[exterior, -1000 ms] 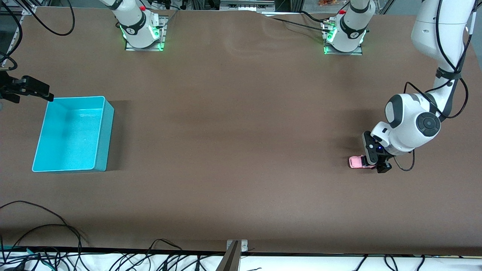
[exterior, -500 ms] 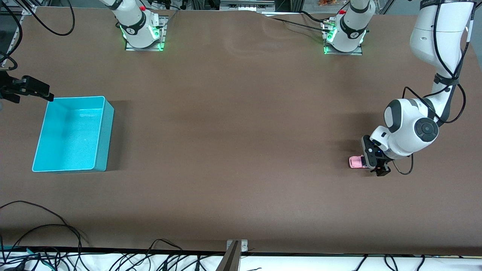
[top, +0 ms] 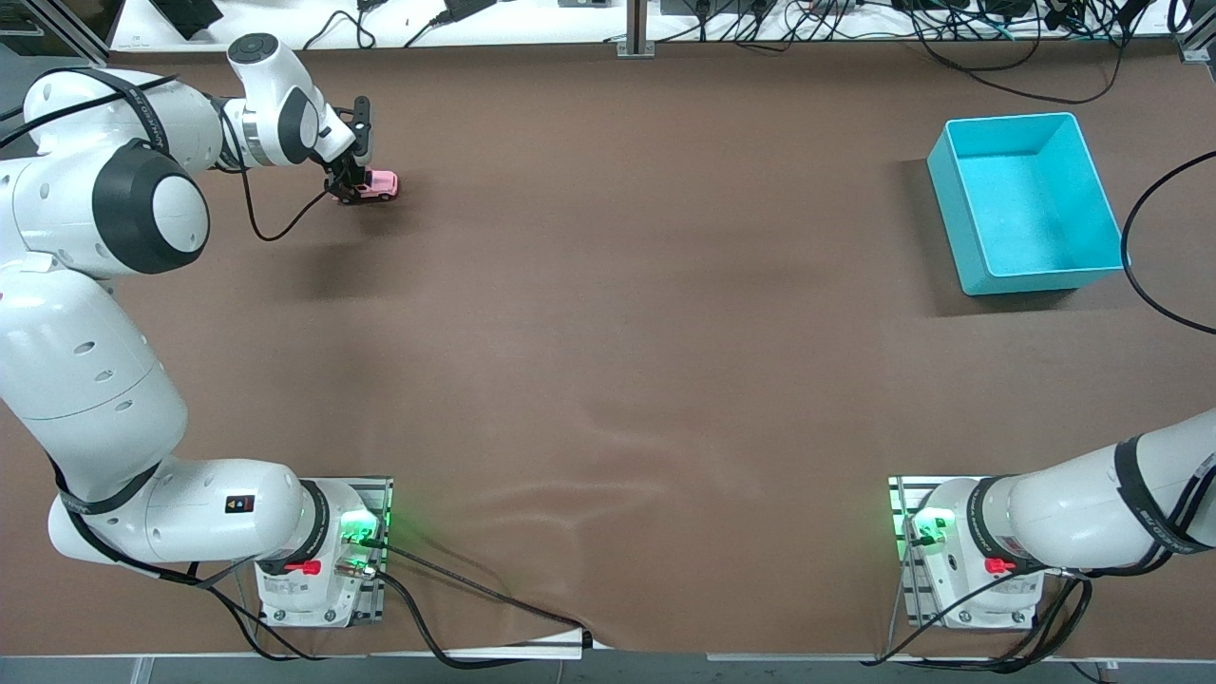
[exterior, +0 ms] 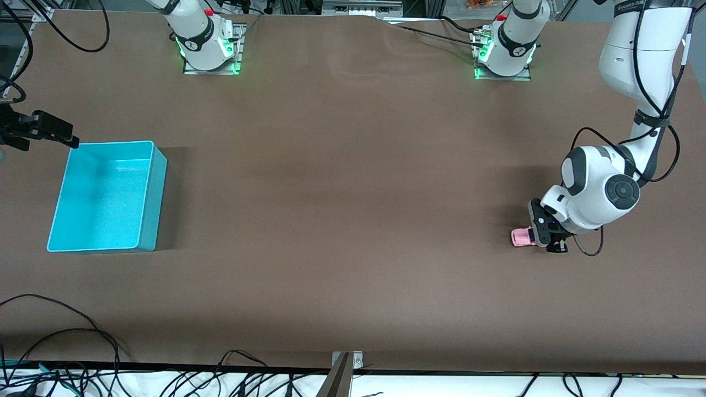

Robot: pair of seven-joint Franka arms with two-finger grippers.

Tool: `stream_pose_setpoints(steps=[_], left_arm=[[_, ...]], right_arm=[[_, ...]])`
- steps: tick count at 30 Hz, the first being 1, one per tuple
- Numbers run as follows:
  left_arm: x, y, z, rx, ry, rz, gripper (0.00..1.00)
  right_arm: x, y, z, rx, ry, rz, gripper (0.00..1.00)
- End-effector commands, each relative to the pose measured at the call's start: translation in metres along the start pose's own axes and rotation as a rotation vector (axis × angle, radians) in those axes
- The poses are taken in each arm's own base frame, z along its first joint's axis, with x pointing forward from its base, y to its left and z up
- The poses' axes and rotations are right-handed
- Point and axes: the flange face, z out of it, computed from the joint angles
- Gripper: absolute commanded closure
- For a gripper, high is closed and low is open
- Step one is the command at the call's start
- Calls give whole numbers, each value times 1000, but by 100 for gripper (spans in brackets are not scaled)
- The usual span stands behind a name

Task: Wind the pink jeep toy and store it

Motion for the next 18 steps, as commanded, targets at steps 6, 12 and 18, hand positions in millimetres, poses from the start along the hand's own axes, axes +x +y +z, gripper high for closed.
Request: stream_pose_setpoints(steps=[6,12,18], left_arm=[[0,-9,-8,20,1,8,91],[0,-16,-22,42,0,6,96],[1,-17,-27,45,1,-3,97]], right_arm=[[-4,0,-2,22,-14,-13,0],[-6,1,-3,23,-17,-11,0],[-6,1,-3,22,-17,-13,0]])
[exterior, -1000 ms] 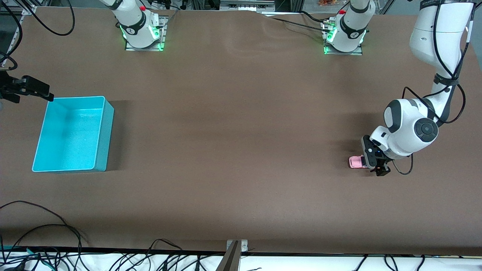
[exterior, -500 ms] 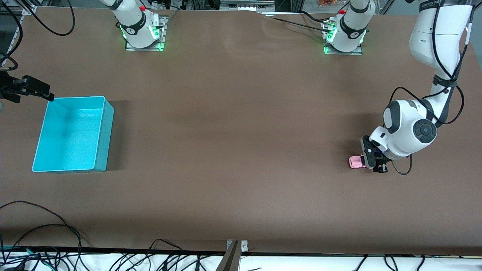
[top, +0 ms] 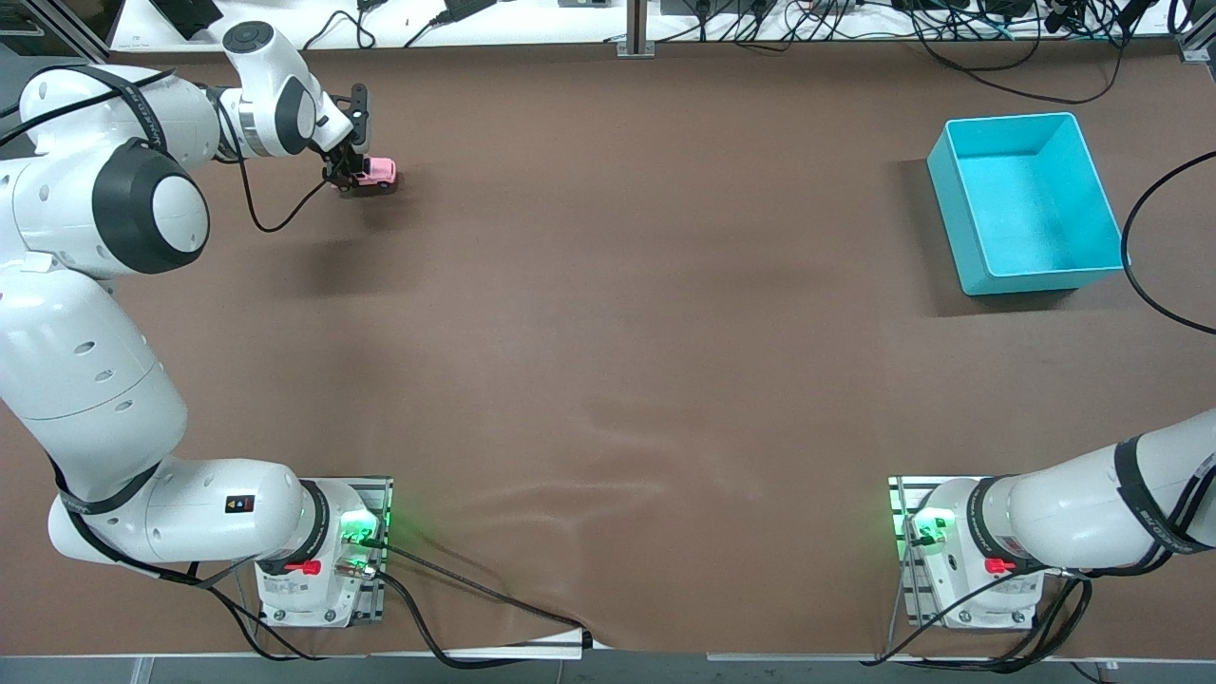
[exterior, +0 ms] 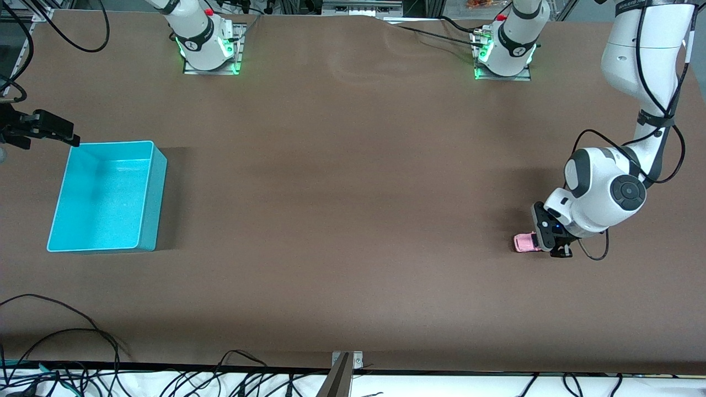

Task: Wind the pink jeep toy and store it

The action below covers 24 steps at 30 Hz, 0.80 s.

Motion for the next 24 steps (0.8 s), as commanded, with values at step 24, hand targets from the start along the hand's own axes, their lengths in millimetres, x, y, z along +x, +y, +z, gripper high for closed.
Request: stream_pose_setpoints(steps=[24], left_arm=[[2,7,16,-38,-7,13,98]], right_arm=[[-4,1,-5,13,-4,-13,0]])
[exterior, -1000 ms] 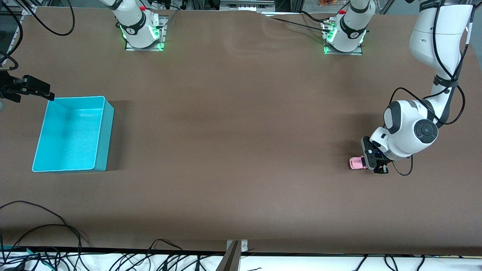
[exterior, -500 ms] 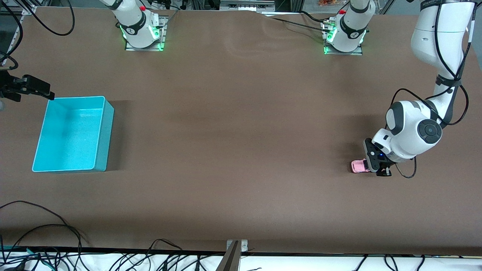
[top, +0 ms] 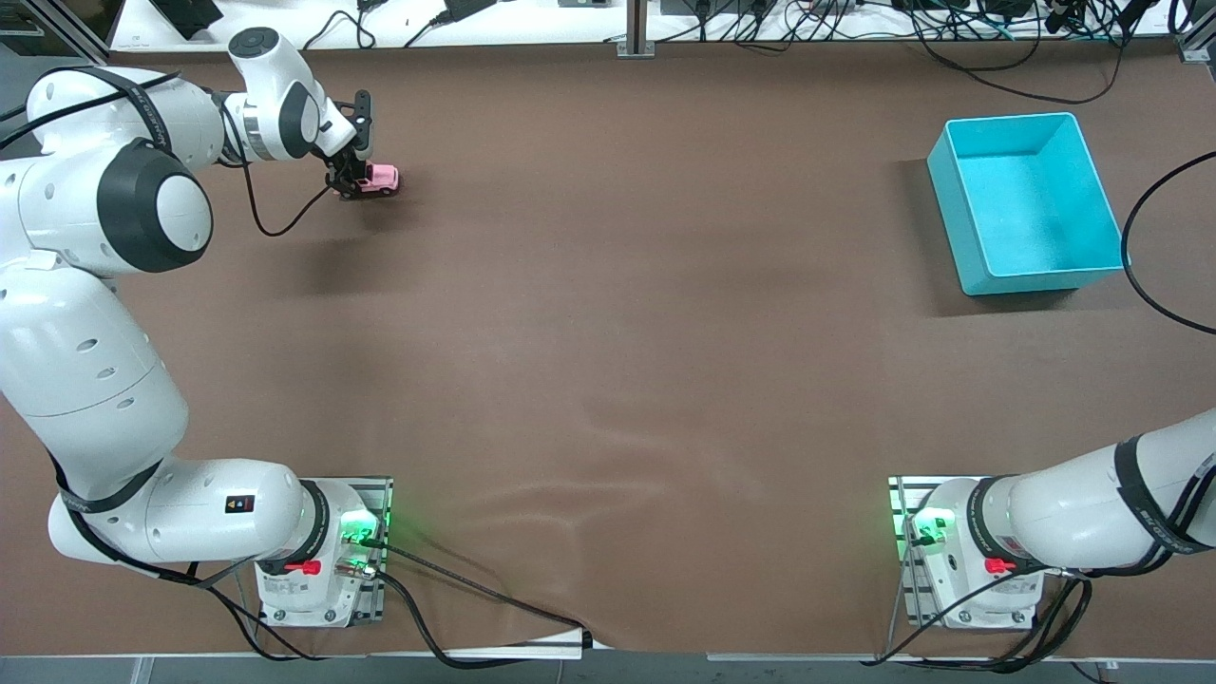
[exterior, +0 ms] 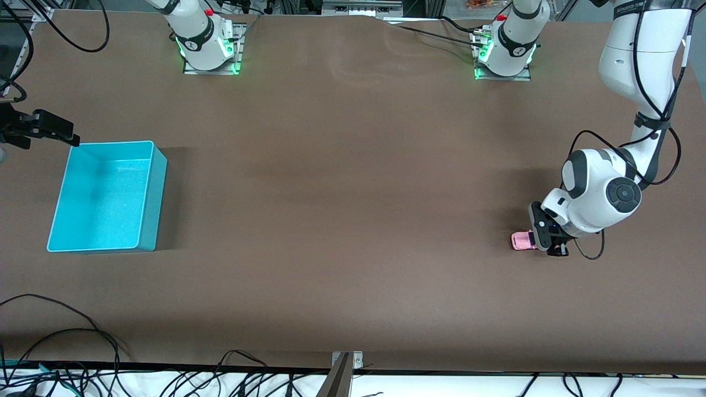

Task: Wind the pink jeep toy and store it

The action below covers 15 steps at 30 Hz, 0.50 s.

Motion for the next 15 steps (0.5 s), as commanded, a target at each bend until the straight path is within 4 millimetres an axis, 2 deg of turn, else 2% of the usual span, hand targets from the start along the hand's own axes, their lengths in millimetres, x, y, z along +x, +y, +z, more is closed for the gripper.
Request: stream_pose_setpoints(steps=[1,15], left_arm=[[1,1,3,-7,-7,13,98],[-5,5,19,-27,-9,25,98]], right_arm=[[-4,1,-4,13,-3,-13,0],[-1,0,-1,11,-5,-19,0]])
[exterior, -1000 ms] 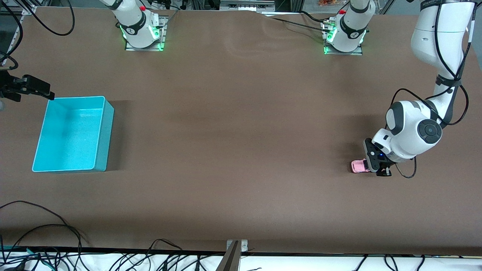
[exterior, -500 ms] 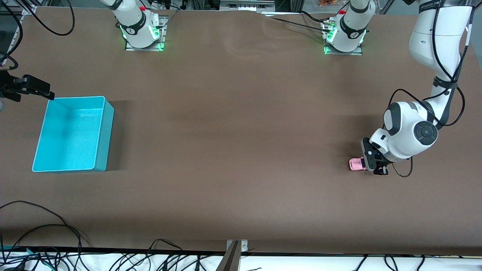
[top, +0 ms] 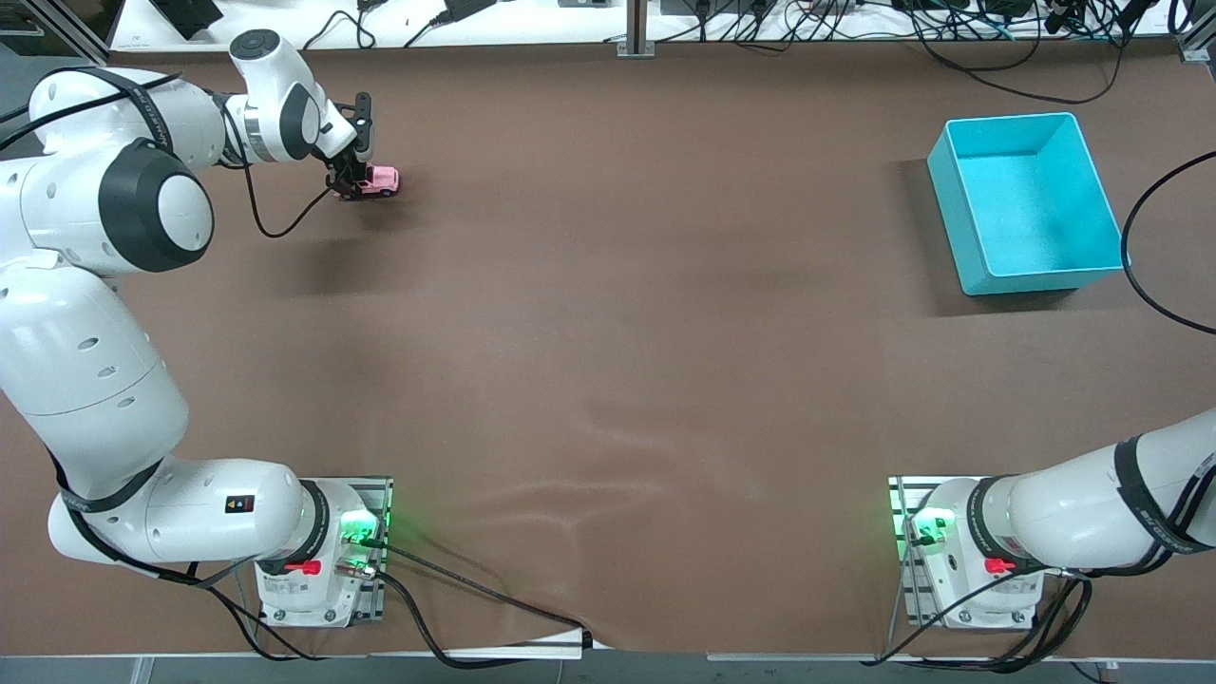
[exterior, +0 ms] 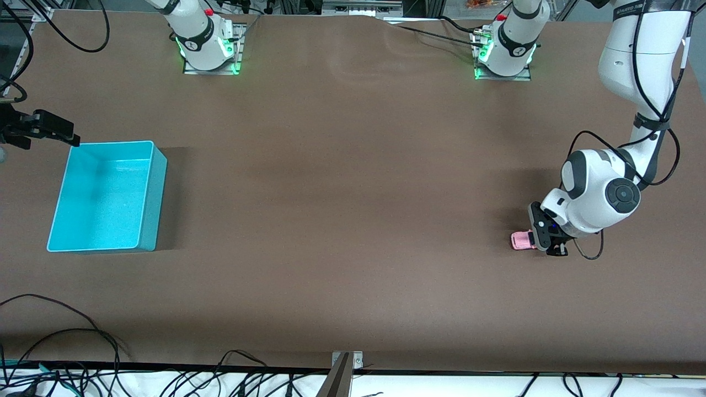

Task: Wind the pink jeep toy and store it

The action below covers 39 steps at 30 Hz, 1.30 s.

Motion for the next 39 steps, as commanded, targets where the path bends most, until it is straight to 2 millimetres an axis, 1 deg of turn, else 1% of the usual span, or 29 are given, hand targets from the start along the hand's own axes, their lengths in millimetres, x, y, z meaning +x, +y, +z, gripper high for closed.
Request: stream_pose_setpoints(steps=[1,6,9,14,18,22,25,27,31,33,39], left_arm=[[-5,5,17,-26,-10,23,98],[-7,5,18,-27,-10,23,98],[-22,6,24,-35,-10,36,99],[-30,7,26,-37,-4,71,99],[-31,7,26,-36,-5,81,99],[-45,8,28,-39,-8,120,99],[-63,8,28,-41,-21,137,99],[-69,9,28,-42,-25,150,99],[-79,9,28,-43,-24,184,99],[-81,10,28,-45,-25,197,99],[-101,14,35,-59,-38,199,98]], right_arm=[[-1,-1,-2,11,-4,-10,0],[-1,0,-2,11,-4,-15,0],[-1,-1,-2,10,-6,-15,0],[-2,1,-2,9,-6,-12,0],[-2,2,-2,10,-8,-12,0],[-2,2,-1,11,-9,-12,0],[-2,2,-1,11,-9,-10,0],[-2,2,-1,11,-9,-10,0],[-2,1,-1,11,-9,-9,0],[-2,1,-1,11,-9,-7,0],[-2,5,-2,15,-5,-11,0]])
